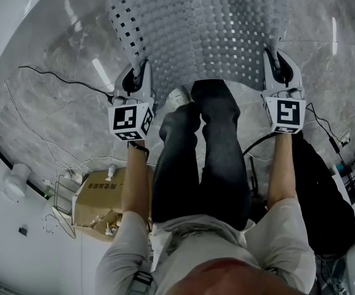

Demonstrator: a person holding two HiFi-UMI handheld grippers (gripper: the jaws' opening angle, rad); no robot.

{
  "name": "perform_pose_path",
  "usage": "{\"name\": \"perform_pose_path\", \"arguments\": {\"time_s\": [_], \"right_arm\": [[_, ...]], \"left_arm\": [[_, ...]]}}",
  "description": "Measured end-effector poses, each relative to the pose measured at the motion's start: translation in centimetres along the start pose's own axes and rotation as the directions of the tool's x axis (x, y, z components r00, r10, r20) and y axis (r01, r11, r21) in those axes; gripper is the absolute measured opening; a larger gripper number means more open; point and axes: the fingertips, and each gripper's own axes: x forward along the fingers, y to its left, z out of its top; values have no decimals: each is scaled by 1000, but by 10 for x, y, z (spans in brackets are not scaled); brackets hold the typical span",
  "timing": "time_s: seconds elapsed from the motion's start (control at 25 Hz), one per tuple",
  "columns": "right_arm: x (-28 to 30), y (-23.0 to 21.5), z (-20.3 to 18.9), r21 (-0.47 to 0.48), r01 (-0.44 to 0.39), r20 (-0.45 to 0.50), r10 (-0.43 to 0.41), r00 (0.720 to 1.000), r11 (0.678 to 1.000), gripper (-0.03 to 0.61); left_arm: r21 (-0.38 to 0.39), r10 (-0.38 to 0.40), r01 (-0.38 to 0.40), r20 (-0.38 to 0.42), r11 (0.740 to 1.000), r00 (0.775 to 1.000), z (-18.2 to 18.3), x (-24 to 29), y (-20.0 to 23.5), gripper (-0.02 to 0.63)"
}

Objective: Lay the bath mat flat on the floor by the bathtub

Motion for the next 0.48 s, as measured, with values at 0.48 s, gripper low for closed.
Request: {"name": "perform_pose_path", "arguments": {"time_s": [0.48], "right_arm": [[75,9,-65,-37,-2,7,2,1000,999,58]], "left_arm": [[-32,3,-3,15,999,1000,-73,71,32,61]]}}
